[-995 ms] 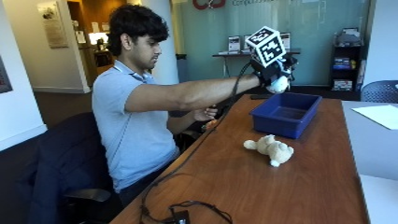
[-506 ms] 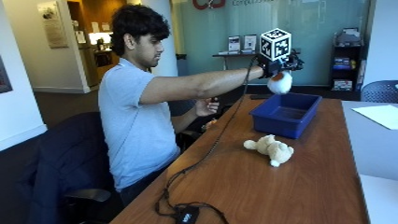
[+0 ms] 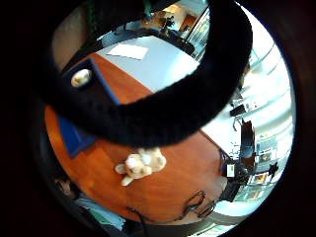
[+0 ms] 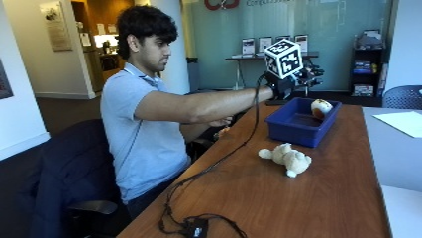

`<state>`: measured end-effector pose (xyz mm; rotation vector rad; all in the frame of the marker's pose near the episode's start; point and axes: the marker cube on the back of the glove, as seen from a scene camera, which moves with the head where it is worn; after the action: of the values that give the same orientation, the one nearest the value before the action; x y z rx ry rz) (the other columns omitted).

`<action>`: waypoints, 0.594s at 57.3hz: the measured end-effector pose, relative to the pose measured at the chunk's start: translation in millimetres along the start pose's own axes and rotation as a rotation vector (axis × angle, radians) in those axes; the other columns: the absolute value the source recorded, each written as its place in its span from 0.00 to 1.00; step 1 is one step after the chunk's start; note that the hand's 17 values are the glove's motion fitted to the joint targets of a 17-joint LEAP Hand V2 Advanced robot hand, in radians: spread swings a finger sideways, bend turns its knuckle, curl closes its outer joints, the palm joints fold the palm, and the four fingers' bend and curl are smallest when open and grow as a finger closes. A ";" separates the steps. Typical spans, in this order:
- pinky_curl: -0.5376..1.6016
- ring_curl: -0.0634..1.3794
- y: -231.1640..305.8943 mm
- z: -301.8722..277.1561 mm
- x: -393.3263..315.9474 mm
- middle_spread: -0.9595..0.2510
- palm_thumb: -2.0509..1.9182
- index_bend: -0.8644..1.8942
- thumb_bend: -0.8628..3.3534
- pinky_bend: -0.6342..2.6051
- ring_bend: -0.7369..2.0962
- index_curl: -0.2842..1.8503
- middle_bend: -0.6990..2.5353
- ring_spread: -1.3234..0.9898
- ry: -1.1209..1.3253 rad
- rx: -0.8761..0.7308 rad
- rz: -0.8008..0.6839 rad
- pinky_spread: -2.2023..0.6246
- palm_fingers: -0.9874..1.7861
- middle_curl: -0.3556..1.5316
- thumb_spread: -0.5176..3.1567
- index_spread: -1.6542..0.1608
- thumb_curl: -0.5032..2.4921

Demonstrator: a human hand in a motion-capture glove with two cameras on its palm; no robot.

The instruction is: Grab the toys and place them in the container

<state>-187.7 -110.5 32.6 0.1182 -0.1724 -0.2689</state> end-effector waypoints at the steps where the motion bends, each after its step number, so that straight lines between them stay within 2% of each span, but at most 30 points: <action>1: 0.41 0.22 6.6 -0.3 6.4 0.73 0.49 0.40 0.19 0.42 0.36 0.34 0.29 0.54 -0.007 0.000 0.003 0.80 0.32 0.38 0.49 0.72 0.25; 14: 0.40 0.22 79.6 22.1 81.7 0.72 0.50 0.38 0.19 0.40 0.33 0.33 0.27 0.54 0.014 -0.064 0.141 0.80 0.33 0.37 0.49 0.71 0.24; 27: 0.40 0.21 133.5 94.5 105.5 0.72 0.50 0.38 0.19 0.40 0.32 0.32 0.27 0.54 0.083 -0.294 0.159 0.80 0.33 0.36 0.49 0.71 0.24; 34: 0.41 0.21 147.2 147.5 112.3 0.72 0.51 0.37 0.20 0.40 0.33 0.32 0.28 0.53 0.191 -0.447 0.154 0.80 0.38 0.37 0.50 0.71 0.24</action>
<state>-71.1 -14.0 214.6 -0.3110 0.0707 -0.1365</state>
